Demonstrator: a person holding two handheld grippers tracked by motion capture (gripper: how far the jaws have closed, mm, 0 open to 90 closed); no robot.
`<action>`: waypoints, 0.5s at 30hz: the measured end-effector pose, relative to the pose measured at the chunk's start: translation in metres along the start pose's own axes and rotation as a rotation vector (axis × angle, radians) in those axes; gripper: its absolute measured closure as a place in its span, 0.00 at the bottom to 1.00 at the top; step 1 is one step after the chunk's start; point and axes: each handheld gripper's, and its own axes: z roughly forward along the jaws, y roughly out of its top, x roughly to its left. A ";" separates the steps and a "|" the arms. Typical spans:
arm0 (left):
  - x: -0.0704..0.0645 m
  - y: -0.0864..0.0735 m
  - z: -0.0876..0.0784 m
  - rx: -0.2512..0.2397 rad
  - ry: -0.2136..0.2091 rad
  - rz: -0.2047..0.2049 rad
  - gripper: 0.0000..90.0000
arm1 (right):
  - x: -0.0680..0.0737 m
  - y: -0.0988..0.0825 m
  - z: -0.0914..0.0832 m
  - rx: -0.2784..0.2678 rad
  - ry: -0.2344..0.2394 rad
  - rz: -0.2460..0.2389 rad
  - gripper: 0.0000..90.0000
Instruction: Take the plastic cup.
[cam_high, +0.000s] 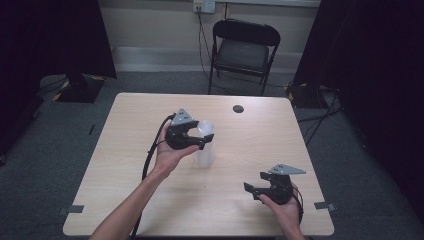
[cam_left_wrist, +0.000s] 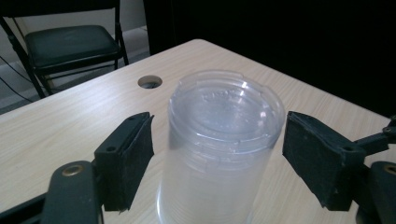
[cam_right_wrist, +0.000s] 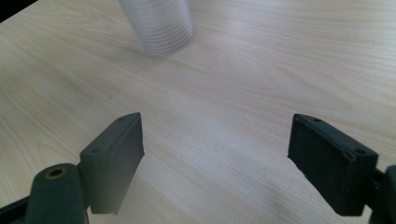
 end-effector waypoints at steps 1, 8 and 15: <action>-0.001 -0.001 0.003 0.011 0.004 0.007 0.27 | 0.000 0.000 0.001 0.003 0.003 0.001 0.20; -0.001 -0.010 0.018 0.046 0.004 0.004 0.25 | 0.000 -0.001 0.001 0.002 -0.001 0.006 0.20; 0.001 -0.018 0.025 0.095 0.026 0.008 0.21 | -0.001 -0.002 0.002 0.006 0.001 0.009 0.20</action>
